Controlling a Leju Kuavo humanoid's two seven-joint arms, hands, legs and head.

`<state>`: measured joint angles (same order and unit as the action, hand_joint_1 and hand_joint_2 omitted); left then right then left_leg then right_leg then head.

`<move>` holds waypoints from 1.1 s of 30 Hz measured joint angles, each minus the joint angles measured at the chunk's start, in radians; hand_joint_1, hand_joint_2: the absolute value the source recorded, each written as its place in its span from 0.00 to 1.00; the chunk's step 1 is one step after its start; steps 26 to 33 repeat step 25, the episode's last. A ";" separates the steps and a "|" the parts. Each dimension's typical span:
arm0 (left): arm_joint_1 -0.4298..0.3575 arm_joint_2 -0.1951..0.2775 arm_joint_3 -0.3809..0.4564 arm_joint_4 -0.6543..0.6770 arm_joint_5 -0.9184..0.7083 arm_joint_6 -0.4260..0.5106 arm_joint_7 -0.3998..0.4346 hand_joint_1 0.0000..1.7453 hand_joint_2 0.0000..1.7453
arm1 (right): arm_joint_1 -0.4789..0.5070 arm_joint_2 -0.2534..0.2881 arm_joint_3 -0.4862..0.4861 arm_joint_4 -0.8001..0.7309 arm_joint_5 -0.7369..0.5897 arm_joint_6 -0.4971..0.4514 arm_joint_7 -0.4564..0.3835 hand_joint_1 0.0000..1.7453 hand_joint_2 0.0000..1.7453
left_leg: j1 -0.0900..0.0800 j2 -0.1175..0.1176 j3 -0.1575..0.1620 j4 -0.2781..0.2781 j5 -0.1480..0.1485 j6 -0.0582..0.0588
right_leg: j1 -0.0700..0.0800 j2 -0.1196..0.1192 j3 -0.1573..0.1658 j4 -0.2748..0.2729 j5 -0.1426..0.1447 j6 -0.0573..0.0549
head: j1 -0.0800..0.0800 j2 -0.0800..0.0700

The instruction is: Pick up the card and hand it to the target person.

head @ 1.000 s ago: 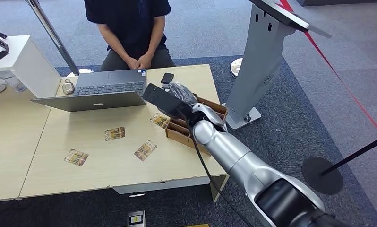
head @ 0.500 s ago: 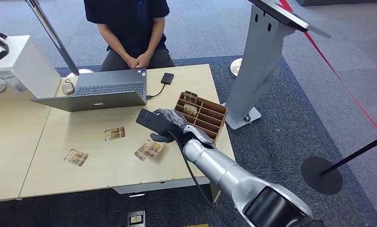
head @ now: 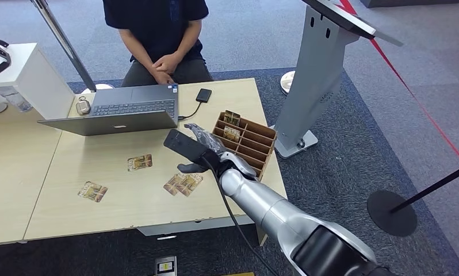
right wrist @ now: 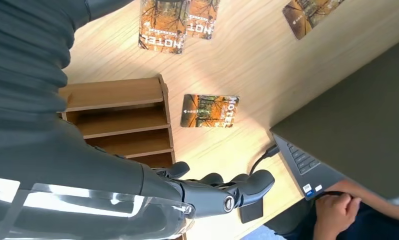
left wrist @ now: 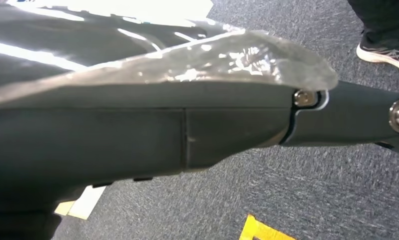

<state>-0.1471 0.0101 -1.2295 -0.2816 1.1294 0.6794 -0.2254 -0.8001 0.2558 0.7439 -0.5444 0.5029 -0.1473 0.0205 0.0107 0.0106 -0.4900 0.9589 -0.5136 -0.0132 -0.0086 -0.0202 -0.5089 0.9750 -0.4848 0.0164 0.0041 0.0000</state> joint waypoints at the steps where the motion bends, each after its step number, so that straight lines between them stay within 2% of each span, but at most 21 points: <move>1: 0.000 0.000 0.000 0.000 -0.001 0.000 0.001 0.00 0.00 | 0.000 -0.001 0.000 -0.001 -0.003 -0.014 -0.008 0.00 1.00 | 0.000 0.000 0.000 0.000 0.000 0.000 | 0.000 0.000 0.000 0.000 0.000 0.000 | 0.000 0.000; 4: 0.000 -0.003 0.005 0.005 -0.009 0.000 0.000 0.00 0.00 | 0.003 -0.010 0.000 -0.027 0.046 -0.108 -0.018 0.00 1.00 | 0.000 0.000 0.000 0.000 0.000 0.000 | 0.000 0.000 0.000 0.000 0.000 0.000 | 0.000 0.000; 7: 0.001 -0.014 0.021 0.021 -0.020 0.000 -0.010 0.00 0.00 | 0.020 -0.047 0.002 -0.125 0.226 -0.271 0.025 0.00 1.00 | 0.000 0.000 0.000 0.001 0.000 0.000 | 0.000 0.000 0.000 0.000 0.000 0.000 | 0.000 0.000; 10: 0.001 -0.027 0.041 0.036 -0.039 0.000 -0.014 0.00 0.00 | 0.056 -0.101 0.000 -0.258 0.355 -0.336 0.080 0.00 1.00 | 0.000 0.001 0.000 0.001 0.000 0.000 | 0.000 0.000 0.000 0.000 0.000 0.000 | 0.000 0.000; 18: 0.011 -0.033 0.098 0.049 -0.098 0.000 -0.008 0.00 0.00 | 0.233 -0.259 -0.085 -0.656 0.470 -0.360 0.189 0.00 1.00 | 0.000 0.000 0.000 0.002 0.000 0.001 | 0.000 0.000 0.000 -0.001 0.001 0.001 | 0.000 0.000; 24: 0.015 -0.036 0.133 0.050 -0.126 0.000 -0.004 0.00 0.00 | 0.387 -0.350 -0.166 -0.857 0.504 -0.272 0.276 0.00 1.00 | 0.000 0.000 0.000 0.002 0.000 0.001 | 0.000 0.000 0.000 -0.001 0.002 0.000 | 0.000 0.000; 33: 0.015 -0.036 0.135 0.050 -0.128 0.000 -0.003 0.00 0.00 | 0.401 -0.356 -0.171 -0.872 0.506 -0.264 0.281 0.00 1.00 | 0.000 0.000 0.000 0.002 0.000 0.001 | 0.000 0.000 0.000 -0.001 0.002 0.000 | 0.000 0.000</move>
